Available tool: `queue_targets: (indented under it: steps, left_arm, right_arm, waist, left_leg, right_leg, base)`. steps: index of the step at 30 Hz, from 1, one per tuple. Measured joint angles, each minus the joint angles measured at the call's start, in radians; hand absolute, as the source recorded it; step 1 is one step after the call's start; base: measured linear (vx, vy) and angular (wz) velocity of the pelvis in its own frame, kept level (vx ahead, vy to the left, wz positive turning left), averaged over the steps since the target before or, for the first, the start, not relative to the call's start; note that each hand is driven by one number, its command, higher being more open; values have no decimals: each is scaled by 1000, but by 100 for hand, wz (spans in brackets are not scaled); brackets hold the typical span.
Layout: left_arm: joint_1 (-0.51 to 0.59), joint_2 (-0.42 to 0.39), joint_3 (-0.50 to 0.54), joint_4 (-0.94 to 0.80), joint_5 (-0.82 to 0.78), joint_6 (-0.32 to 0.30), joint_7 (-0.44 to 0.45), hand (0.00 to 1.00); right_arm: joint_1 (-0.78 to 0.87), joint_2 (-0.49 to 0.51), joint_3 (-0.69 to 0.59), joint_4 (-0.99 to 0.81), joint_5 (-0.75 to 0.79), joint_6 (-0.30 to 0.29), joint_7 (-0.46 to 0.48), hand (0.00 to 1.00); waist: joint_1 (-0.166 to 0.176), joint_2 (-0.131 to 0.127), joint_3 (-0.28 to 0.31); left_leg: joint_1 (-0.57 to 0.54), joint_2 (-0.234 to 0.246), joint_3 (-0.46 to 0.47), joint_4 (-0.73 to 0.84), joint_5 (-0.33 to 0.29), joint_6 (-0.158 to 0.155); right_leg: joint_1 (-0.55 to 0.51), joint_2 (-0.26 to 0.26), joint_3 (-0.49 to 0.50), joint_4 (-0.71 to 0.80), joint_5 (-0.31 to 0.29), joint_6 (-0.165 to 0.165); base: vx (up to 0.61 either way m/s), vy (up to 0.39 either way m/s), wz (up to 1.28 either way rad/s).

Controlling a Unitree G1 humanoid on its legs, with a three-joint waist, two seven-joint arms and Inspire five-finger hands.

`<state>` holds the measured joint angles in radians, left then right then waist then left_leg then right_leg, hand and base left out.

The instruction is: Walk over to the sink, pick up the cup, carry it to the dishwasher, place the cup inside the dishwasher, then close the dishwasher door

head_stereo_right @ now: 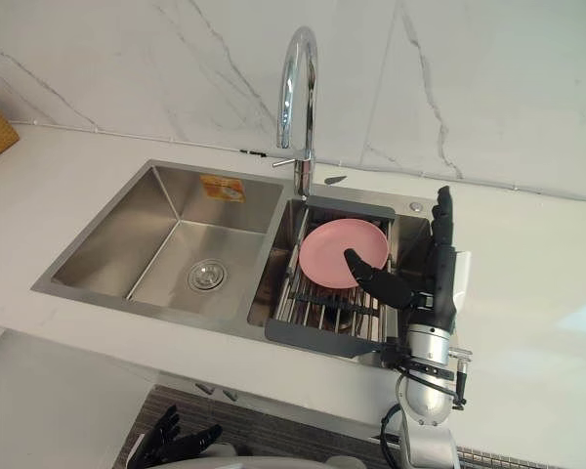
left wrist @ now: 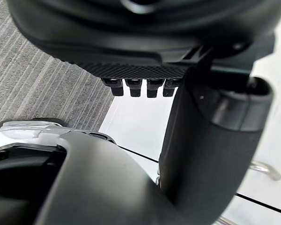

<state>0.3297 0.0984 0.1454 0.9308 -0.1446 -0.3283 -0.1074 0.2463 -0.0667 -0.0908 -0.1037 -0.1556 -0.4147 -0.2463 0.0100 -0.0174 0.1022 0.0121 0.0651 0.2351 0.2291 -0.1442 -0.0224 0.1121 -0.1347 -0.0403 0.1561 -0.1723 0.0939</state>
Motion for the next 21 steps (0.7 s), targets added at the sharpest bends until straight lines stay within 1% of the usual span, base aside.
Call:
queue_targets:
  steps: [1,5,6,12,16,21]
  left_arm:
    - [-2,1,-1,4,0,1,0,100]
    - [-10,21,-36,18,-2,22,1,100]
    - [-12,60,-105,19,-14,62,1,100]
    - [-12,60,-104,22,-14,61,1,100]
    - [-12,57,-101,38,-14,54,2,100]
    - [-11,40,-64,69,-13,32,22,100]
  right_arm:
    - [0,-1,0,15,-6,2,-5,100]
    - [0,-16,-2,112,-23,41,-36,100]
    - [-1,-33,-1,153,-35,57,-23,100]
    - [-1,-34,-1,153,-34,57,-20,100]
    - [-2,-44,-4,153,-29,57,25,100]
    - [-7,-51,-12,150,-22,56,73,100]
  waist:
    - [-1,0,-1]
    - [-13,1,-3]
    - [-26,1,-31]
    - [-25,3,-33]
    - [-24,6,-43]
    - [-23,10,-49]
  left_leg:
    - [2,-2,2,-7,4,-2]
    - [18,2,2,-69,43,-12]
    - [42,-45,-69,-251,174,12]
    - [42,-45,-69,-252,174,12]
    - [50,-40,-71,-259,178,12]
    - [77,-36,-64,-293,193,10]
  right_leg:
    - [0,2,2,-3,1,1]
    - [-13,15,7,-7,10,-1]
    - [-60,13,39,-68,91,6]
    - [-60,13,37,-68,91,6]
    - [-49,12,30,-72,93,10]
    - [-29,13,3,-95,106,16]
  base:
    - [13,-26,-9]
    - [-12,-35,-2]
    - [0,0,0]
    - [0,0,0]
    - [0,0,0]
    - [-1,-1,1]
